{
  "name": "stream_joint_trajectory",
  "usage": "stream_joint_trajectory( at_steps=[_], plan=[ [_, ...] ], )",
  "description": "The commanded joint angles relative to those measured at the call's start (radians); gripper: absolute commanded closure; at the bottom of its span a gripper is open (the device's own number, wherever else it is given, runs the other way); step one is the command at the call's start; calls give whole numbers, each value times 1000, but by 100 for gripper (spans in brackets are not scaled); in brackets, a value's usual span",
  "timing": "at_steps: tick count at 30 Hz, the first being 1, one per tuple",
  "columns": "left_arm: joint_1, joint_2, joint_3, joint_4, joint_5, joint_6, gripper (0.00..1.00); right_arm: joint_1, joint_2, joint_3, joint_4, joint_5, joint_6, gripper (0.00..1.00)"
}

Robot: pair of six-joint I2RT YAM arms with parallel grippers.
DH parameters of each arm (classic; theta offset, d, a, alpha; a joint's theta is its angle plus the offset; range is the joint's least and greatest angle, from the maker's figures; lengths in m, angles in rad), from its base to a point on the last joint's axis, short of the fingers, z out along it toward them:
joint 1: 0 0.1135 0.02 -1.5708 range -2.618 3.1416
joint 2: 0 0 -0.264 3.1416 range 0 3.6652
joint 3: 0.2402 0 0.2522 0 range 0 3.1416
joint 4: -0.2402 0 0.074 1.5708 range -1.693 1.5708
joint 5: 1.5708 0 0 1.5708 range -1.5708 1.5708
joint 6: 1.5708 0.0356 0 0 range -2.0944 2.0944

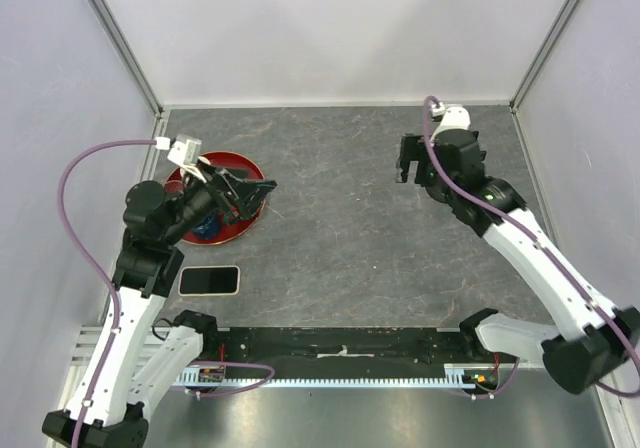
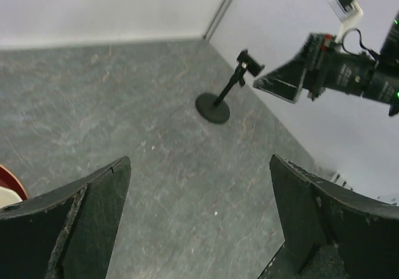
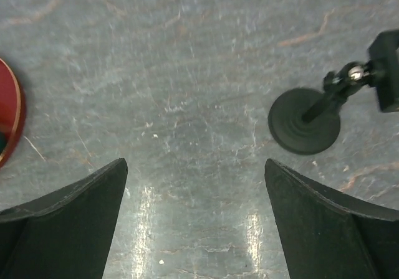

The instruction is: Place the phone on the phone stand

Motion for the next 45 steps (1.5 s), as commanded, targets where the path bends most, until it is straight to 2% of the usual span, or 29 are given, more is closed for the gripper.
stream_joint_trajectory(
  at_steps=[1, 3, 9, 11, 16, 19, 25, 29, 34, 38, 42, 45],
  plan=[
    [-45, 40, -24, -38, 9, 118, 2, 3, 142, -12, 68, -33, 27, 2],
    [-57, 57, -39, -62, -2, 152, 2, 3, 191, -1, 81, -59, -16, 2],
    [-104, 114, -81, -92, -64, 221, 4, -12, 328, 1, 116, -5, -122, 2],
    [-117, 114, -107, -81, -71, 226, 4, -53, 345, -10, 139, -13, -130, 2],
    [-147, 108, -164, -45, -70, 221, 5, -264, 320, -42, 232, -231, -104, 2],
    [-175, 109, -162, -41, -64, 220, 5, -354, 329, -21, 277, -310, -111, 2],
    [-204, 108, -168, -35, -57, 215, 6, -507, 359, 74, 285, -349, -121, 2],
    [-215, 105, -171, -33, -56, 212, 7, -598, 365, 102, 288, -477, -110, 2],
    [-218, 108, -171, -26, -48, 208, 7, -628, 329, 107, 289, -433, -108, 2],
    [-220, 106, -173, -21, -45, 204, 7, -664, 349, 108, 268, -387, 46, 2],
    [-220, 108, -176, -21, -48, 203, 7, -670, 372, 65, 271, -375, 293, 2],
    [-220, 114, -176, -23, -41, 203, 7, -668, 368, 16, 334, -399, 342, 2]
  ],
)
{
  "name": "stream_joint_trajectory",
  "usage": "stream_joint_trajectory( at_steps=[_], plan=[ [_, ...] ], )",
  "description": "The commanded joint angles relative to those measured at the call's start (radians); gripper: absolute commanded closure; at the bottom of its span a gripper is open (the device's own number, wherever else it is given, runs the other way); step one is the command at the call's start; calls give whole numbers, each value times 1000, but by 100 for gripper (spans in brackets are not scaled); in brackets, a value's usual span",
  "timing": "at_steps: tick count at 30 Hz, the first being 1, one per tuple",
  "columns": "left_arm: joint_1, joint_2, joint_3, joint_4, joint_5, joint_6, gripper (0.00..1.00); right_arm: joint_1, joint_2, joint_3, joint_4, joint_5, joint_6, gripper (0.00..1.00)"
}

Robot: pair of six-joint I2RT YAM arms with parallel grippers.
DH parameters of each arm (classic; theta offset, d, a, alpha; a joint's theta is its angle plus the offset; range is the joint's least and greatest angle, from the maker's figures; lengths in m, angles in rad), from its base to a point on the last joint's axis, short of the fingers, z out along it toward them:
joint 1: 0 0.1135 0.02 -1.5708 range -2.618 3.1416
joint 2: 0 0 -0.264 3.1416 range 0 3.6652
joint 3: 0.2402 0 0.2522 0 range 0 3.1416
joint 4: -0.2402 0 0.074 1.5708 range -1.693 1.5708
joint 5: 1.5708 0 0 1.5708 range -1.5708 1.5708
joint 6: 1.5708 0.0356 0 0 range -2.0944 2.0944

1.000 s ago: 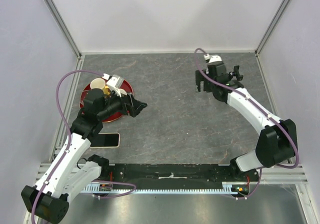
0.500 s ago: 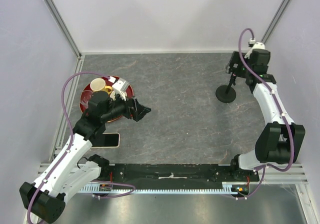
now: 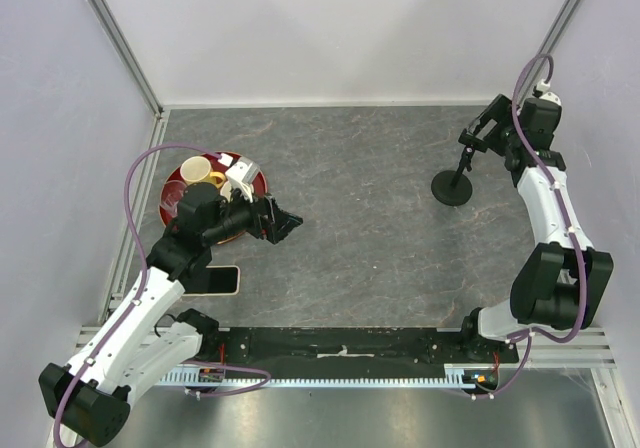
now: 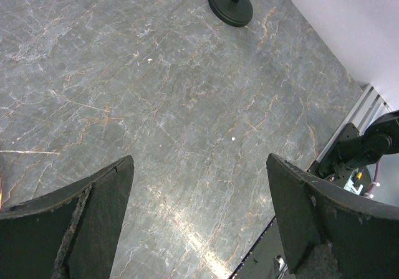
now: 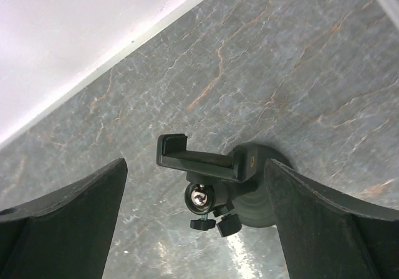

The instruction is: Place the phone on the phone stand

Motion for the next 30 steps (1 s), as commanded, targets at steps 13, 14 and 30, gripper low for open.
stream_joint_trajectory(
  at_steps=[13, 14, 30],
  plan=[
    [-3, 13, -1, 47, 32, 23, 9, 93, -19, -141, 138, 143, 21, 24],
    [-3, 16, -1, 45, 35, 23, 9, 104, -11, -135, 134, 155, -11, 24],
    [-3, 30, -1, 43, 37, 23, 10, 169, 214, 133, -93, 387, -91, 53]
  ],
)
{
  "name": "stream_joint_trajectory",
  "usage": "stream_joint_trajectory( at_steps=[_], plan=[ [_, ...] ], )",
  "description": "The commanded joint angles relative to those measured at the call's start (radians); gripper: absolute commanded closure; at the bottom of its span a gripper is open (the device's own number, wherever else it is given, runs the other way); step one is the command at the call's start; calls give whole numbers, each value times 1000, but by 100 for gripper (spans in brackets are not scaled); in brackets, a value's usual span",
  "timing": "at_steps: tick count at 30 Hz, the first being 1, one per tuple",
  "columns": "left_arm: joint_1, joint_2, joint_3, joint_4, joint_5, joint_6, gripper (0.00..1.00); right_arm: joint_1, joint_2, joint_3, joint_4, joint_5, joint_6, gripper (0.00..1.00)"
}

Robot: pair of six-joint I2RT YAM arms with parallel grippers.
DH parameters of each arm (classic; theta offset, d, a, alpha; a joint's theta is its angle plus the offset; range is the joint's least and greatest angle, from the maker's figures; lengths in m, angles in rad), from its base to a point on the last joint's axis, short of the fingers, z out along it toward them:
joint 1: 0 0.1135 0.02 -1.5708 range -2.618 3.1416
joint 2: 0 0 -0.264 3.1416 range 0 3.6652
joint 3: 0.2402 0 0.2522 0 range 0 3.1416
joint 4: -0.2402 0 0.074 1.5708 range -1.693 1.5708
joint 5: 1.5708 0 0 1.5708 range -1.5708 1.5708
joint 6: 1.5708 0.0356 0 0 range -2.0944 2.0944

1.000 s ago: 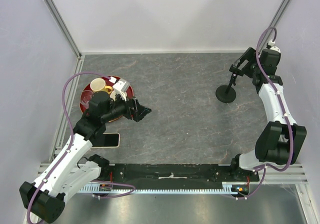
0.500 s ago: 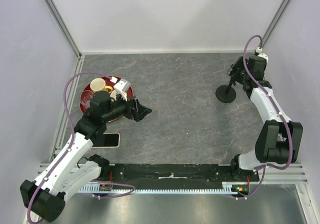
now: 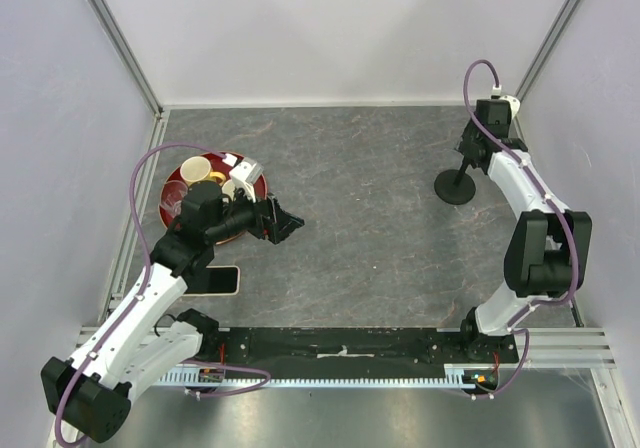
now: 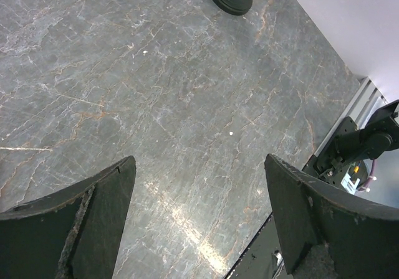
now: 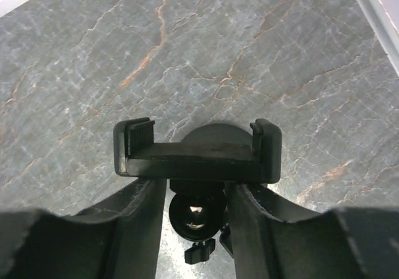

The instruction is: Place the phone on the phone stand

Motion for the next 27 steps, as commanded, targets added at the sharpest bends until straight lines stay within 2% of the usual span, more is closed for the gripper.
stream_joint_trajectory(
  at_steps=[1, 2, 3, 4, 7, 9, 10, 11, 12, 13, 14, 15, 18, 19, 20, 23, 27],
  plan=[
    [-2, 3, 1, 42, 15, 24, 10, 8, 49, 102, -43, 57, -45, 57],
    [-3, 2, 3, 41, 15, 24, 11, 12, 62, 115, -46, 56, -68, 68],
    [-3, 0, 3, 42, 12, 24, 11, 24, 66, 136, -49, 45, -103, 73],
    [-3, 6, 3, 41, 11, 24, 11, 45, 74, 148, -48, 29, -210, 85],
    [-3, 8, 4, 41, 11, 22, 11, 97, 82, 179, -45, -235, -419, 100],
    [-2, 13, 4, 41, 8, 24, 12, 140, 73, 190, -100, -534, -669, 100],
    [-2, 16, 6, 41, 8, 22, 12, 171, 41, 179, -120, -588, -761, 100],
    [-2, 17, 6, 41, 9, 22, 12, 201, 19, 141, -137, -613, -947, 100],
    [-2, 20, 6, 42, 9, 22, 12, 244, -2, 121, -167, -701, -1023, 100],
    [-2, 23, 7, 41, 5, 22, 12, 254, -57, 92, -242, -863, -1302, 100],
    [-2, 25, 7, 42, 4, 22, 12, 257, -67, 89, -360, -1016, -1411, 100],
    [-2, 26, 7, 42, 1, 22, 12, 266, -84, 92, -418, -1050, -1518, 100],
    [-2, 36, 9, 48, 6, 19, 13, 306, -58, 151, -592, -1129, -1674, 100],
    [-2, 37, 7, 50, 11, 17, 13, 312, -37, 217, -655, -1148, -1715, 100],
    [-2, 39, 9, 52, 12, 16, 13, 320, -11, 251, -775, -1160, -1792, 100],
    [-2, 40, 6, 52, 14, 16, 13, 375, 79, 329, -920, -1151, -1869, 100],
    [-2, 40, 4, 53, 14, 16, 13, 418, 129, 320, -916, -1087, -1849, 100]
  ],
)
